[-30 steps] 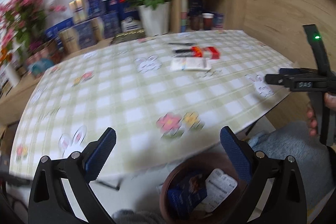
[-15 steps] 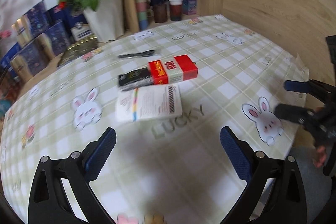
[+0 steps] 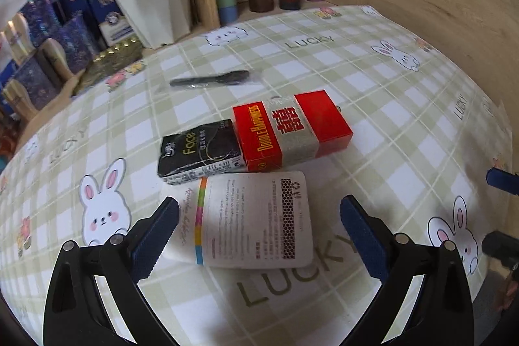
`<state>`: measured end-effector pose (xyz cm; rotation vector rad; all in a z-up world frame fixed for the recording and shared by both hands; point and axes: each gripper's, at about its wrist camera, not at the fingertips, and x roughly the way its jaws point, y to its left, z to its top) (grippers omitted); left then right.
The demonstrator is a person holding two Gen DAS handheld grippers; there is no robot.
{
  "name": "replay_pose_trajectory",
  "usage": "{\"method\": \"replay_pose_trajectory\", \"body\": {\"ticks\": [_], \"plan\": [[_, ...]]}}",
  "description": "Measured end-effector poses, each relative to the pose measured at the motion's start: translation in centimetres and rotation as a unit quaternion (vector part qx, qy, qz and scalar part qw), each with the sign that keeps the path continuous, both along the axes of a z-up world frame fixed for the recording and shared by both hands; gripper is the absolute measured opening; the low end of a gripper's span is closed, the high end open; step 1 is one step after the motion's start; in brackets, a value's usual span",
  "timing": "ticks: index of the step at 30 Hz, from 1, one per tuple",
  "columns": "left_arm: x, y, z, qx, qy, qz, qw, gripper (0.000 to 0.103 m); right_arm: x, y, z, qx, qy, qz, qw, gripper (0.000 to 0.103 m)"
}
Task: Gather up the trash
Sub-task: 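Move both tools from the bin toward the receipt and packs on the table, then grasp the white receipt with the left tool while the right tool grasps the red cigarette pack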
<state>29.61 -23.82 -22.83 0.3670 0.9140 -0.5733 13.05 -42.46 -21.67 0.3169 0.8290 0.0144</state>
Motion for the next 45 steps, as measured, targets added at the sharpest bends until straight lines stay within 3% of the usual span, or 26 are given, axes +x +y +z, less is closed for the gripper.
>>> {"method": "replay_pose_trajectory", "body": {"ticks": [5,10,18,24,27,29,32,36,39,45], "plan": [[0.9,0.0,-1.3,0.050,-0.013,-0.016,0.9985,0.097,0.5,0.1,0.0,0.002,0.000,0.001,1.000,0.097],[2.4,1.4,-1.9,0.020,0.031,-0.007,0.9993,0.097,0.8,0.3,-0.2,-0.001,0.003,0.006,1.000,0.097],[2.5,2.5,-1.4,-0.004,0.047,-0.027,0.9985,0.094,1.6,0.7,-0.2,-0.006,0.008,0.012,1.000,0.097],[1.8,4.9,0.6,-0.055,0.067,-0.026,0.9959,0.073,2.6,1.1,0.5,-0.027,0.003,0.026,0.999,0.097],[1.4,6.5,1.7,-0.079,0.073,-0.024,0.9939,0.057,3.5,1.4,1.0,-0.032,0.003,0.037,0.999,0.097],[0.6,7.6,2.9,-0.081,0.049,-0.024,0.9953,0.039,4.1,1.8,1.2,-0.039,0.004,0.050,0.998,0.097],[0.0,8.9,4.7,-0.090,0.026,-0.025,0.9953,0.025,6.2,2.8,1.1,-0.063,0.024,0.085,0.994,0.097],[-0.1,10.8,6.6,-0.092,-0.001,-0.009,0.9957,0.016,9.2,4.4,1.0,-0.112,0.036,0.140,0.983,0.097],[0.1,13.4,7.7,-0.117,-0.008,0.030,0.9927,0.012,11.5,5.4,0.6,-0.141,0.051,0.172,0.974,0.097],[1.5,17.9,6.9,-0.155,0.039,0.084,0.9835,0.011,15.0,6.0,0.1,-0.143,0.052,0.178,0.972,0.097]]}}
